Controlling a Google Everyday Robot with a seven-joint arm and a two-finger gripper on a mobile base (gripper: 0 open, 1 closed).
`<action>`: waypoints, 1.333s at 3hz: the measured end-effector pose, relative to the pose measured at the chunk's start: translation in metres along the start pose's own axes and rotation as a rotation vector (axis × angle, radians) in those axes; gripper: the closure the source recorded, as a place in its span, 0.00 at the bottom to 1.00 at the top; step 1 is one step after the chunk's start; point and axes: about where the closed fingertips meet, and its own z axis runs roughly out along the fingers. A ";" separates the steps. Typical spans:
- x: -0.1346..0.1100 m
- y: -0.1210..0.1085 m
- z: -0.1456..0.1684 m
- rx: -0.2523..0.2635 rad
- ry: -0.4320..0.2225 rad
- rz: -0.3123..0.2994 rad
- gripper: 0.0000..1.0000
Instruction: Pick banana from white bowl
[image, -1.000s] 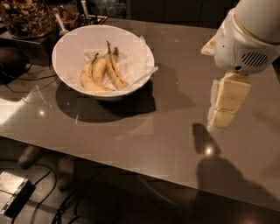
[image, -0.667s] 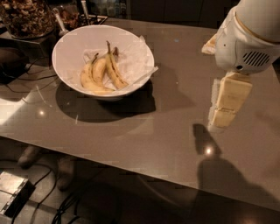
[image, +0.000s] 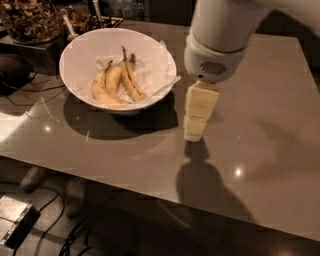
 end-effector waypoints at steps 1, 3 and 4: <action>-0.043 -0.011 0.018 -0.015 0.048 -0.038 0.00; -0.067 -0.023 0.020 0.021 -0.013 0.008 0.00; -0.086 -0.051 0.027 0.048 -0.002 0.137 0.00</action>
Offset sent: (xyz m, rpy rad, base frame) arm 0.0192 0.0344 -0.0076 -0.0458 0.0180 0.0184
